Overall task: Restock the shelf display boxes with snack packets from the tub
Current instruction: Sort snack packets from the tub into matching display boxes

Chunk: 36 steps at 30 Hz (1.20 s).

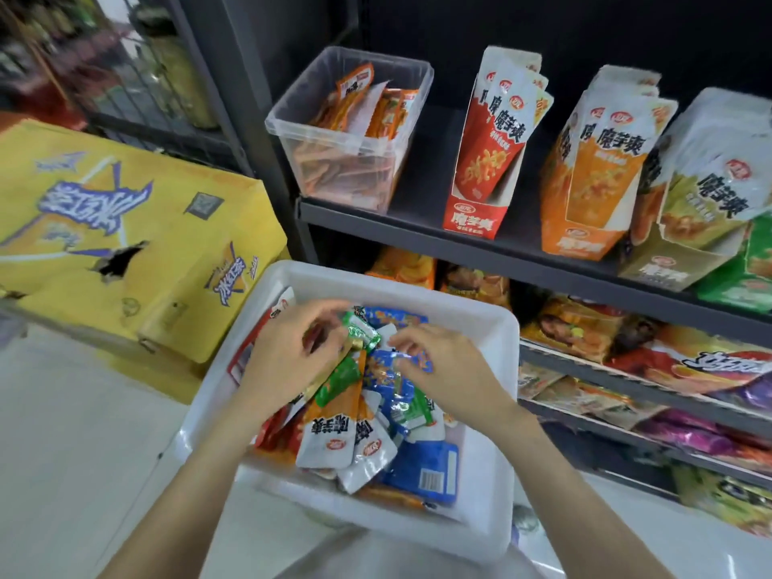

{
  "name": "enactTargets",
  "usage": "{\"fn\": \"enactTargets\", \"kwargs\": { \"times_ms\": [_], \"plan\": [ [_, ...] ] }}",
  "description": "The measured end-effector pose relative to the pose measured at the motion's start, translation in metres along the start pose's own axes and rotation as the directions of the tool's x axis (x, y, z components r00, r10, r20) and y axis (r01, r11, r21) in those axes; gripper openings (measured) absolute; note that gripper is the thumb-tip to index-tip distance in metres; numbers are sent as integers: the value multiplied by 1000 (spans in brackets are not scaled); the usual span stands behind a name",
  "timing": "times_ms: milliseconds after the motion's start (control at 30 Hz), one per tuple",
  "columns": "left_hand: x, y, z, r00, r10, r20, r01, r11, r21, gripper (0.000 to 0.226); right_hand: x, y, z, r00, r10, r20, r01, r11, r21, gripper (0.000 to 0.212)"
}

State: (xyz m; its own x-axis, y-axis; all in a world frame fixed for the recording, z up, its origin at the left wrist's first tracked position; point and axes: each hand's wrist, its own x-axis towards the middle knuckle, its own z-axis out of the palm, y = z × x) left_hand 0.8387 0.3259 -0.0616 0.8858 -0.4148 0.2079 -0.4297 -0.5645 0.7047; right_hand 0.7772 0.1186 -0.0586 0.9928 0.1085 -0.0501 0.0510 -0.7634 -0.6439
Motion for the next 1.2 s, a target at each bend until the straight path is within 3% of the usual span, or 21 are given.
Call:
{"fn": "enactTargets", "kwargs": {
  "times_ms": [67,167,233,333,433,633,733,800,900,1067,1200],
  "plan": [
    [-12,-22,0,995,-17,94,-3,978,206,39,4,0,17,996,19,84,-20,1000,13,23],
    [-20,-43,3,983,-111,148,35,898,439,58,14,-3,36,996,7,93,-4,999,-34,30],
    [-22,-51,3,969,-203,138,112,866,487,64,21,-7,48,987,-82,140,92,994,-62,41],
    [-26,-61,4,942,-313,124,208,831,515,67,26,-9,65,927,-188,325,253,952,-170,59],
    [-26,-67,6,925,-363,115,256,815,520,63,27,-4,78,883,-126,452,275,919,-281,65],
    [-24,-66,-2,952,-301,61,237,846,478,47,25,1,84,885,-97,456,255,919,-300,66],
    [-32,-58,-13,981,-183,-67,190,819,541,34,26,0,83,883,-91,461,246,925,-289,66],
    [-36,-57,-19,994,-60,-89,100,814,573,27,25,-1,82,881,-87,466,243,927,-286,66],
    [-38,-62,-22,997,73,7,-61,776,628,23,25,-3,82,882,-82,464,232,933,-276,66],
    [-41,-60,-27,999,14,53,-48,680,731,28,25,-4,81,881,-72,468,222,936,-274,66],
    [-37,-64,-32,998,50,43,-65,638,767,18,26,-3,82,883,-80,462,232,931,-282,67]
  ]
}}
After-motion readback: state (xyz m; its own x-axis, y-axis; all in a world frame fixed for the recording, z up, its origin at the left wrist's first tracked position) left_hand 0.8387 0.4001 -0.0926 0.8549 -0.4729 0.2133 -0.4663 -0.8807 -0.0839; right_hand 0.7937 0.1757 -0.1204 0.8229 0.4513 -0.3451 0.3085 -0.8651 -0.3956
